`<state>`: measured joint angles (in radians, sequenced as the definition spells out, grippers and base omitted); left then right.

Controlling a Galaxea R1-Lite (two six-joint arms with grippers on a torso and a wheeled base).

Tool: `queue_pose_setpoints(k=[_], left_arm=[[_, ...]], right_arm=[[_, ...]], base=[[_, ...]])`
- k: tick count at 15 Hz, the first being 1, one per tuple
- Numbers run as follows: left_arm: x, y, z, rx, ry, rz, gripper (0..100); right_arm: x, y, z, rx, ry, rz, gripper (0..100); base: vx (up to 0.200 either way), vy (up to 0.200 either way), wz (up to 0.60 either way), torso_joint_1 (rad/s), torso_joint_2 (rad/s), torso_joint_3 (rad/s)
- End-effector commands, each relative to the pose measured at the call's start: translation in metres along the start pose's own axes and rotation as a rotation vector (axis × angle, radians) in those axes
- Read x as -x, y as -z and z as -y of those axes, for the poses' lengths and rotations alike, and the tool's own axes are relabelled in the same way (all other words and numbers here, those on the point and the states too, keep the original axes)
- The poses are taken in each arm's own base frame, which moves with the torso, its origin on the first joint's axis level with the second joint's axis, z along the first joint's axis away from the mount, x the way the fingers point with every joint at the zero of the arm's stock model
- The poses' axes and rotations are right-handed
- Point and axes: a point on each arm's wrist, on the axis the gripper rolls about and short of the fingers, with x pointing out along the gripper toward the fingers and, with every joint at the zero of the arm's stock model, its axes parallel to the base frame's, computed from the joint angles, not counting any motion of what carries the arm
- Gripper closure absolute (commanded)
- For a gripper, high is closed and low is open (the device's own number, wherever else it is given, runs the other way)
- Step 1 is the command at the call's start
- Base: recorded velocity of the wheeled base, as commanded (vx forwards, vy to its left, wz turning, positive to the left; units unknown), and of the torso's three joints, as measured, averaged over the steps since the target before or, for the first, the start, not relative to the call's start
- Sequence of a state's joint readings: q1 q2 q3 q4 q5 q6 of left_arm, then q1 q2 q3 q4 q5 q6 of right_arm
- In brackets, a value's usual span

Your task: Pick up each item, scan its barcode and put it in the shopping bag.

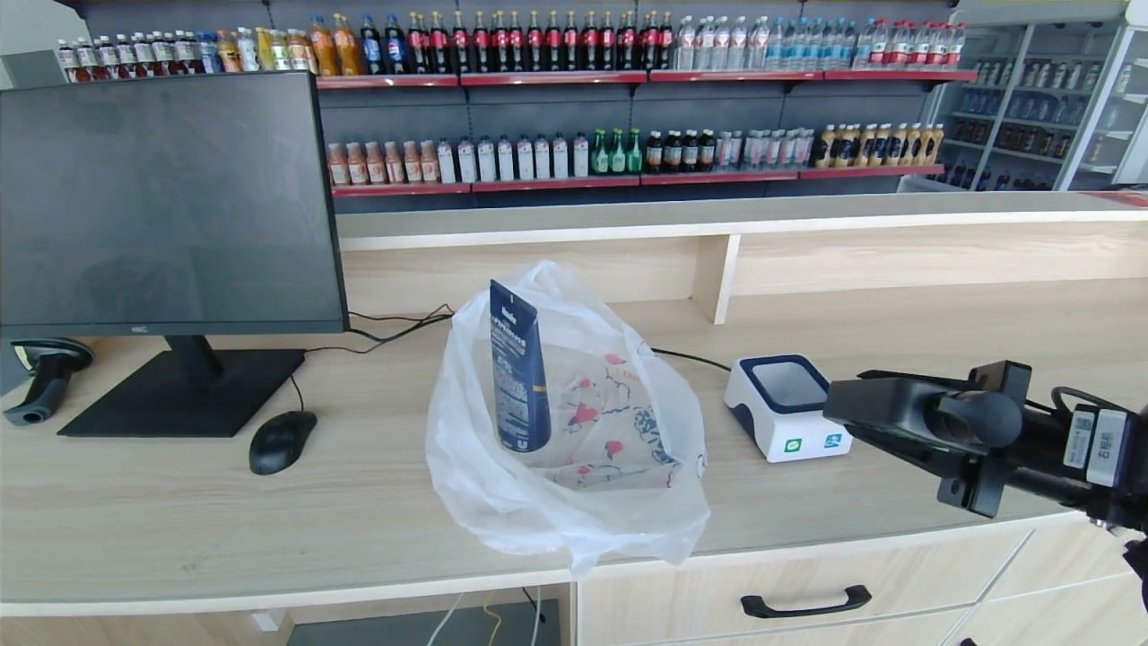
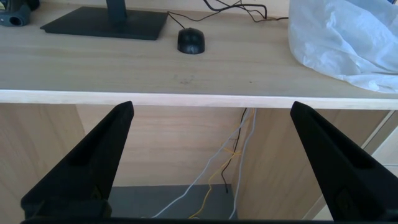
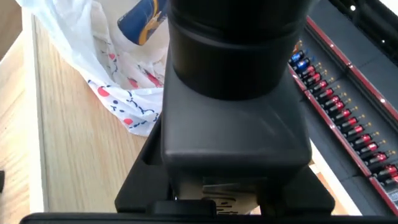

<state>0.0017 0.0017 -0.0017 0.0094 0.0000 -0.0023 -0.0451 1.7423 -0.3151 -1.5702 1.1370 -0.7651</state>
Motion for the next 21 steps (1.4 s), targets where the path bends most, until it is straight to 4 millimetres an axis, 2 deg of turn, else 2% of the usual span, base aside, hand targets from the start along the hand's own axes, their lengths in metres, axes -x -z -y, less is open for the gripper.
queue_pose_setpoints(k=[1, 3, 6, 9, 12, 13, 15, 16, 18, 21], left_arm=[[0.0, 0.0, 0.0, 0.001, 0.0, 0.0, 0], [0.0, 0.0, 0.0, -0.001, 0.002, 0.0, 0], [0.0, 0.0, 0.0, -0.001, 0.0, 0.0, 0], [0.0, 0.0, 0.0, -0.007, 0.002, 0.0, 0], [0.0, 0.0, 0.0, -0.007, 0.0, 0.0, 0], [0.0, 0.0, 0.0, -0.007, 0.0, 0.0, 0], [0.0, 0.0, 0.0, -0.007, 0.002, 0.0, 0], [0.0, 0.0, 0.0, -0.007, 0.0, 0.0, 0], [0.0, 0.0, 0.0, -0.007, 0.0, 0.0, 0], [0.0, 0.0, 0.0, -0.007, 0.002, 0.0, 0]], right_arm=[[0.018, -0.031, -0.024, -0.076, -0.006, -0.009, 100], [0.026, -0.046, -0.034, -0.185, -0.004, -0.007, 100], [0.028, -0.045, -0.035, -0.367, 0.018, -0.027, 100], [0.033, -0.048, -0.032, -0.483, 0.128, -0.081, 100], [0.034, -0.043, -0.03, -0.525, 0.376, -0.223, 100], [0.031, -0.039, -0.026, -0.603, 0.553, -0.287, 100], [0.019, -0.034, -0.025, -0.663, 0.674, -0.329, 100], [0.006, -0.033, -0.017, -0.649, 0.761, -0.331, 100], [-0.017, -0.032, -0.015, -0.652, 0.761, -0.307, 100], [-0.038, -0.037, -0.031, -0.675, 0.806, -0.363, 100]], base=[[0.0, 0.0, 0.0, 0.0, 0.0, 0.0], [0.0, 0.0, 0.0, 0.0, 0.0, 0.0], [0.0, 0.0, 0.0, 0.0, 0.0, 0.0], [0.0, 0.0, 0.0, 0.0, 0.0, 0.0], [0.0, 0.0, 0.0, 0.0, 0.0, 0.0], [0.0, 0.0, 0.0, 0.0, 0.0, 0.0], [0.0, 0.0, 0.0, 0.0, 0.0, 0.0], [0.0, 0.0, 0.0, 0.0, 0.0, 0.0], [0.0, 0.0, 0.0, 0.0, 0.0, 0.0], [-0.067, 0.0, 0.0, -0.001, 0.0, -0.001]])
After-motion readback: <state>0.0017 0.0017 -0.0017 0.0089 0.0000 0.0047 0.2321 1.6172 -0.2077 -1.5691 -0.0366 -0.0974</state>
